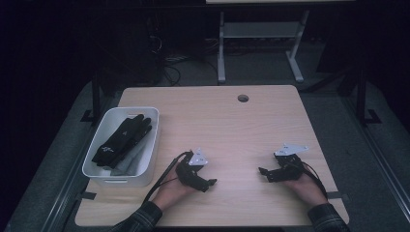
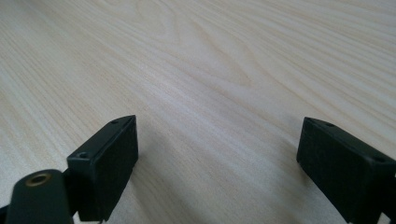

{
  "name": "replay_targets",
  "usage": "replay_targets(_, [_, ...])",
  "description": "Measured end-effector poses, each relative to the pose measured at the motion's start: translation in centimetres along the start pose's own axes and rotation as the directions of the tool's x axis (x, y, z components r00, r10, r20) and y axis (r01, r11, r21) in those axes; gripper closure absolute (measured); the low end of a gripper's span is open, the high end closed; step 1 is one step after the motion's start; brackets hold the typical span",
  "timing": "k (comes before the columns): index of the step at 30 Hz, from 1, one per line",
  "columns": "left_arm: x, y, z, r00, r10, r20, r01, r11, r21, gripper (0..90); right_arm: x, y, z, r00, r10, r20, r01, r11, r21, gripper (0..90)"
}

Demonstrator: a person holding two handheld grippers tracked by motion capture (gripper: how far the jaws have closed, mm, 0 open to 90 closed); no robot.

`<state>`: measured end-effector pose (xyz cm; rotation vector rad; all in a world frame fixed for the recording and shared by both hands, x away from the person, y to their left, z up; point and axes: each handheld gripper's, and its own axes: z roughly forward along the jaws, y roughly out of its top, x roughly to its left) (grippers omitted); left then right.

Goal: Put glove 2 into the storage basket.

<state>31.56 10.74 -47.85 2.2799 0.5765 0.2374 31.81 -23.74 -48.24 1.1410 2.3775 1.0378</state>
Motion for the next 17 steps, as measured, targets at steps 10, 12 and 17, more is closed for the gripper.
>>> replay_targets(10, [0.02, 0.00, -0.01, 1.0000, 0.002, 0.001, -0.002, 1.0000, 0.001, 12.3, 0.03, -0.01, 0.00, 1.0000, -0.003, -0.002, 0.003, 1.000, 0.000, 12.4])
replay_targets(12, [0.03, 0.00, 0.00, 1.0000, 0.002, 0.002, -0.002, 1.0000, 0.000, 12.2, 0.04, -0.01, -0.01, 1.0000, -0.003, -0.003, 0.003, 1.000, 0.000, 12.4])
replay_targets(17, [0.03, 0.00, 0.00, 1.0000, 0.003, 0.003, -0.003, 1.0000, 0.000, 12.2, 0.06, 0.00, -0.02, 1.0000, -0.002, -0.003, 0.002, 1.000, 0.002, 12.4])
